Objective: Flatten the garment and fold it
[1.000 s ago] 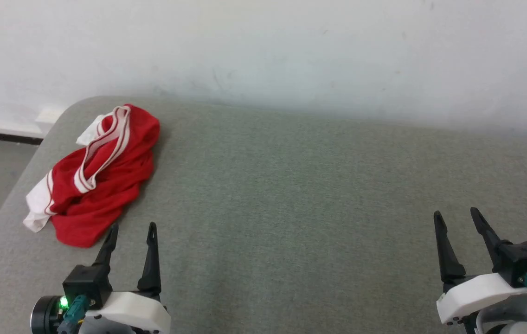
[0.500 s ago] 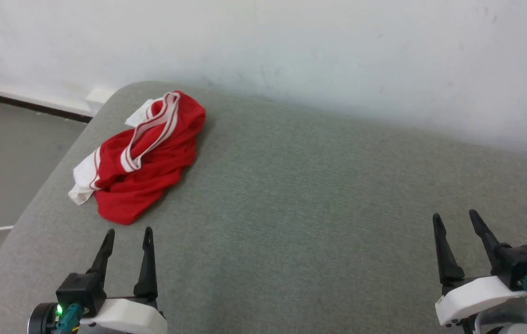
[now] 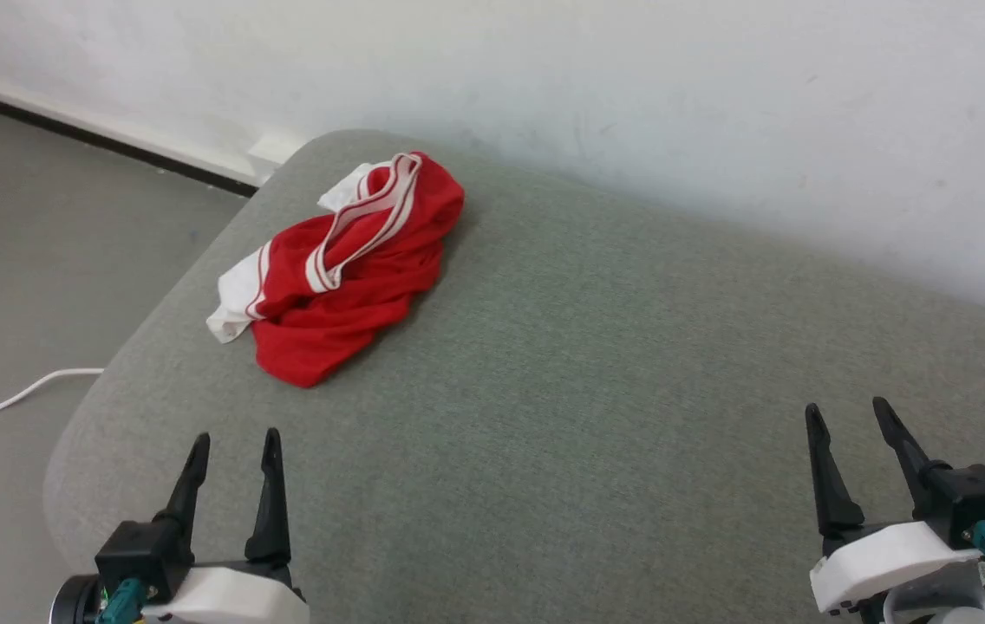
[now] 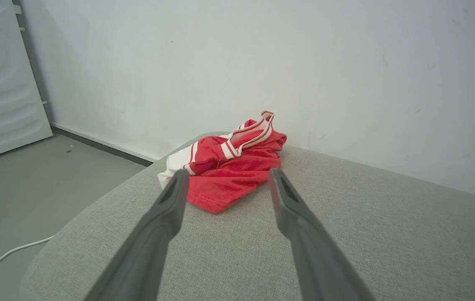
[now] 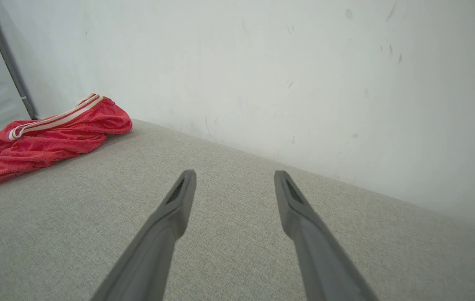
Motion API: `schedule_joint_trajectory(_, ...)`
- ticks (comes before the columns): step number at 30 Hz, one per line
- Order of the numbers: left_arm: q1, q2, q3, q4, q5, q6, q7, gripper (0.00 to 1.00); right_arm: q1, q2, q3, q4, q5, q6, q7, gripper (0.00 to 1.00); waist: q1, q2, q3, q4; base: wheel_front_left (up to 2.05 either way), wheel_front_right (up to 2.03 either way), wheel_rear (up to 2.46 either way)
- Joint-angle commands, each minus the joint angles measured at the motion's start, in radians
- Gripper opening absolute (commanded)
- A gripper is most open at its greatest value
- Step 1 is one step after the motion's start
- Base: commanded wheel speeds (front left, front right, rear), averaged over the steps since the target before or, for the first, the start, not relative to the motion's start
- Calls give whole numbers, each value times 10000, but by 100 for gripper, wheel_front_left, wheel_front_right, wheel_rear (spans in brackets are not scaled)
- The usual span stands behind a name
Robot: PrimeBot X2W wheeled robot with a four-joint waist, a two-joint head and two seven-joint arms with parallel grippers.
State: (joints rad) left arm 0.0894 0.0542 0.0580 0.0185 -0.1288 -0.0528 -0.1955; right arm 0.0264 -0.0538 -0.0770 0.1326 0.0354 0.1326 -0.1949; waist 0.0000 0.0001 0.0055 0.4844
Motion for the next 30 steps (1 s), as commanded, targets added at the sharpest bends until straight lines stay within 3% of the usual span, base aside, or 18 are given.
schedule_joint_trajectory(1, 192, -30, 45, 45, -110, -67, -91, 100, -95, 26, -9, 54, 15, -15, -97, 100, 0, -1, 63, 245, 0, 0, 0)
schedule_joint_trajectory(30, 465, -39, 137, 196, -503, -213, -663, 100, -126, 36, -143, 487, -48, -19, -669, 100, 0, -1, 72, 1506, 0, 0, 0)
